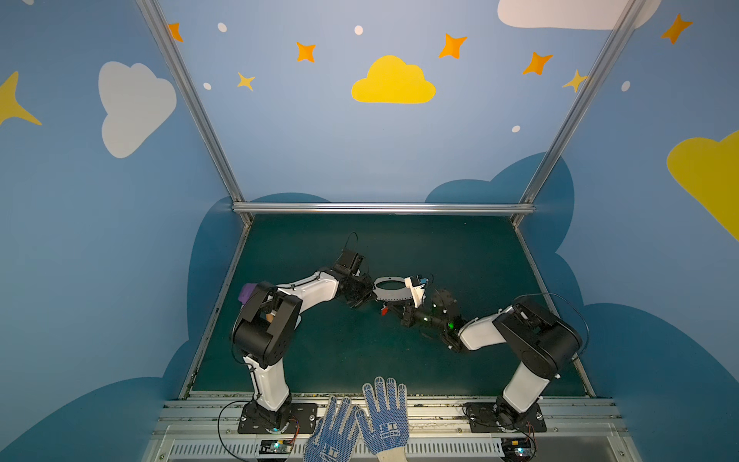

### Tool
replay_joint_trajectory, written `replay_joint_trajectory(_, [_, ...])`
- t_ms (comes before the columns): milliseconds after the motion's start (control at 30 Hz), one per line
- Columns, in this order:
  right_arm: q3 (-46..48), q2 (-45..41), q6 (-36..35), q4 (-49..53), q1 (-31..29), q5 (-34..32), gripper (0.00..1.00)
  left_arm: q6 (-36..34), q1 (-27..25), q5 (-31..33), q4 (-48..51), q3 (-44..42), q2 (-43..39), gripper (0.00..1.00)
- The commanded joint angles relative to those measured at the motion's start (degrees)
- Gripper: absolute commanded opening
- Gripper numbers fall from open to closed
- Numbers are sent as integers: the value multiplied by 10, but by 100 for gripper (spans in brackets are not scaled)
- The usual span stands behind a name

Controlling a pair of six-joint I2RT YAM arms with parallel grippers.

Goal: Put the keys on the keyring

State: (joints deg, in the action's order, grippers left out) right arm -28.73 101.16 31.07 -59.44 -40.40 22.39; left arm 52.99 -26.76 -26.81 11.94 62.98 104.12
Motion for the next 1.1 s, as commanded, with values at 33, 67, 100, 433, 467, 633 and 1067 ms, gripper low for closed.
replay_joint_trajectory(33, [-17, 27, 12, -59, -4, 14, 0, 8, 0, -13, -14, -7, -16, 4])
replay_joint_trajectory(67, [-19, 31, 12, -61, -6, 15, 0, 9, 1, -14, -16, -8, -17, 4])
replay_joint_trajectory(100, [-20, 35, 11, -62, -7, 14, 0, 10, 1, -16, -17, -8, -17, 4])
replay_joint_trajectory(433, [-33, 74, 19, -77, -8, 15, 0, 17, 3, -24, -25, -9, -17, 4])
replay_joint_trajectory(467, [-36, 78, 19, -77, -8, 17, 0, 18, 4, -24, -25, -9, -18, 4])
replay_joint_trajectory(633, [-38, 88, 19, -86, -8, 13, 0, 18, 4, -26, -27, -9, -18, 4])
replay_joint_trajectory(1067, [-45, 95, 17, -96, -7, 4, 0, 20, 3, -35, -32, -14, -22, 4])
